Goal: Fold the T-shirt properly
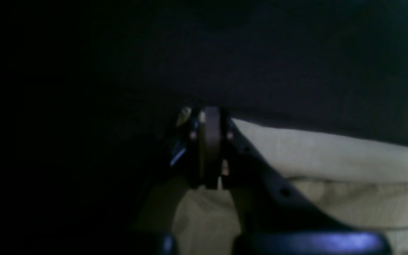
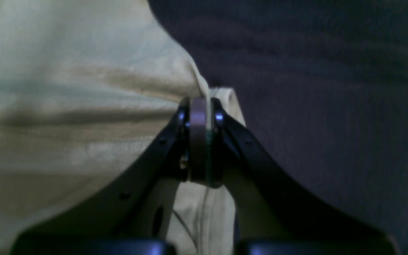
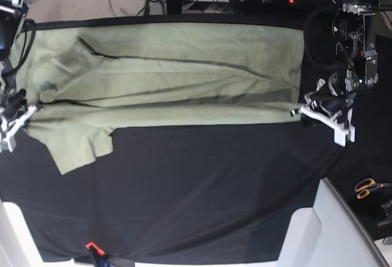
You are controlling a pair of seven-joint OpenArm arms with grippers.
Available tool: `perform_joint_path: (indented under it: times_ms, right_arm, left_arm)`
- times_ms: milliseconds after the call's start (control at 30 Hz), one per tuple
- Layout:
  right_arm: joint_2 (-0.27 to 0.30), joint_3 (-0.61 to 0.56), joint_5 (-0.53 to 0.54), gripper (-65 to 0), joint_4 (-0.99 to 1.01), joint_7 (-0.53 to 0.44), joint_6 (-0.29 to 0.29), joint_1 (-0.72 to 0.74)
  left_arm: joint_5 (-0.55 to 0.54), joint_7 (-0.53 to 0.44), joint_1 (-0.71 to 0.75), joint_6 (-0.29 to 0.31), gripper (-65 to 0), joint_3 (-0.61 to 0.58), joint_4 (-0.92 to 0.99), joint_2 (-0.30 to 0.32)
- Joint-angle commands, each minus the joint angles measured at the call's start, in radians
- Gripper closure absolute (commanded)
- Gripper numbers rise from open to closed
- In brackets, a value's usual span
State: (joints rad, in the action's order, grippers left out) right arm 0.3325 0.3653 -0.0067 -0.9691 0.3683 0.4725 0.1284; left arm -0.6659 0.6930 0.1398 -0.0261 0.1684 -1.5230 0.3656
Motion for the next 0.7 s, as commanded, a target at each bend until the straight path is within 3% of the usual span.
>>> perform_joint_path:
  times_ms: [0,267,500,667]
  right_arm:
    - [0.024,0.008,0.006,0.0,-0.026,-0.015,-0.008,0.009]
    - [0.023,0.059,0.006,0.0,-0.104,-0.010,-0.010,-0.062]
    - [0.021,0.090,0.007,0.0,-0.133,0.057,-0.007,-0.100]
    - [-0.020,0.090,0.004,-2.3,-0.129,0.074,-0.007,-0.106]
  left_arm:
    - [-0.002,-0.017,-0.001,0.001,0.0,0.006,-0.030,0.010]
    - [-0.008,-0.014,0.016,0.001,0.0,0.007,-0.049,0.036]
    - [-0.002,-0.017,0.057,0.001,0.0,-0.003,-0.041,0.036]
    - [-0.001,-0.019,0.074,0.001,0.0,-0.005,-0.038,0.031]
